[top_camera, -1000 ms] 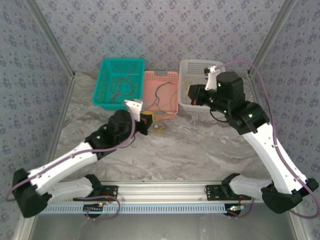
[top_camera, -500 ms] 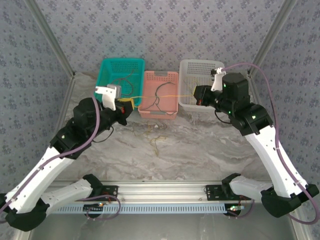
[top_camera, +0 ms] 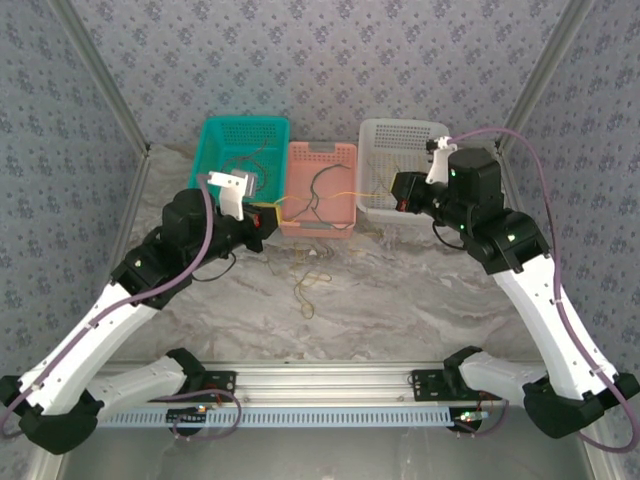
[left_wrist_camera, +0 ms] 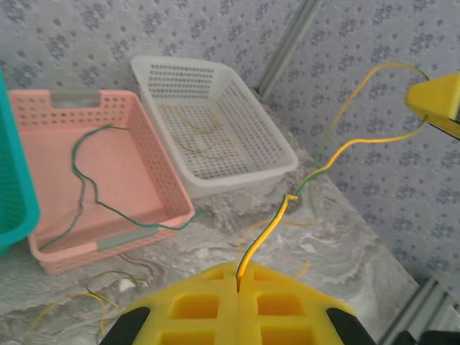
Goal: Untangle the cables
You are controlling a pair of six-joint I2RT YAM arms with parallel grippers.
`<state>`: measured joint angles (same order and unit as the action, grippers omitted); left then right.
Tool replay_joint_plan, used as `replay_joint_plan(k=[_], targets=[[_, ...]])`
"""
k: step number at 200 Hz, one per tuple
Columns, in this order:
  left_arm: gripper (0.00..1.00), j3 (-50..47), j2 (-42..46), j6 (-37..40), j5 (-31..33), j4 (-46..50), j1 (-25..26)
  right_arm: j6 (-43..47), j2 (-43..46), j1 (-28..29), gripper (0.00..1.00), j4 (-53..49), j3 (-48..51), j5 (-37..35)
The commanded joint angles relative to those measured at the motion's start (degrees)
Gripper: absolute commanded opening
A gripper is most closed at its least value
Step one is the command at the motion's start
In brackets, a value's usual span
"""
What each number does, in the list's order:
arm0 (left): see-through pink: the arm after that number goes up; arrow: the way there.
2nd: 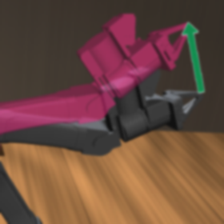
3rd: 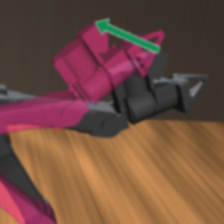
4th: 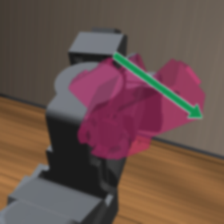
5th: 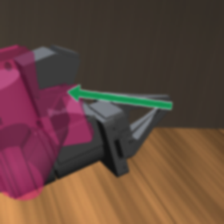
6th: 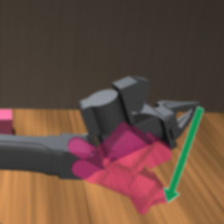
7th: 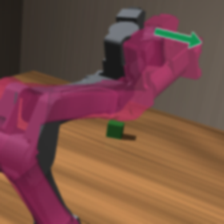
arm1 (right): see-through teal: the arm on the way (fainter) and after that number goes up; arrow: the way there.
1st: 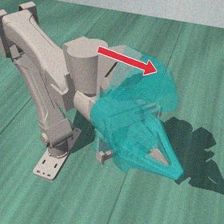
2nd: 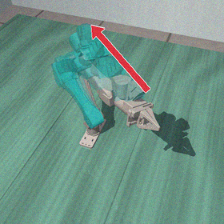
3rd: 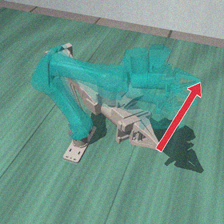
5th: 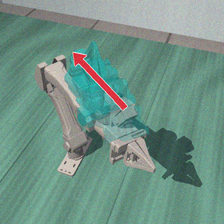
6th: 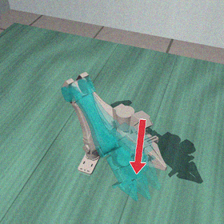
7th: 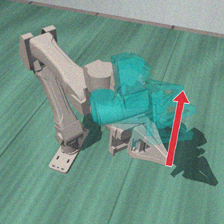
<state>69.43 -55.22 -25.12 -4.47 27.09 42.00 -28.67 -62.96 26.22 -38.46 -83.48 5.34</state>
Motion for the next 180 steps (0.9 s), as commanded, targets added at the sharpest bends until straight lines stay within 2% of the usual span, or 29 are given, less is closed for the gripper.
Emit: replay_joint_plan(k=[1, 38, 90, 132, 180], targets=[[0.0, 4.4, -0.3, -2.4, -6.6, -1.1, 0.0, 0.5, 0.7, -1.0, 0.0, -0.4, -0.7, -0.9], [0.0, 10.1, -1.6, -3.3, -10.8, -0.9, 4.2, 0.1, -1.3, -4.7, 0.0, 0.7, -3.5, 0.1], [0.0, 15.8, -9.8, -3.4, -11.0, -3.2, 12.2, -6.7, -9.7, -18.6, 0.0, 7.7, -9.9, 13.1], [0.0, 25.0, -23.1, -4.2, -9.8, -4.5, 12.4, -9.2, -21.5, -25.3, 0.0, 9.9, -21.7, 18.1], [0.0, 41.6, -41.2, -3.7, -8.3, 0.6, 9.7, -10.7, -39.6, -29.9, 0.0, 13.7, -35.6, 24.6]])
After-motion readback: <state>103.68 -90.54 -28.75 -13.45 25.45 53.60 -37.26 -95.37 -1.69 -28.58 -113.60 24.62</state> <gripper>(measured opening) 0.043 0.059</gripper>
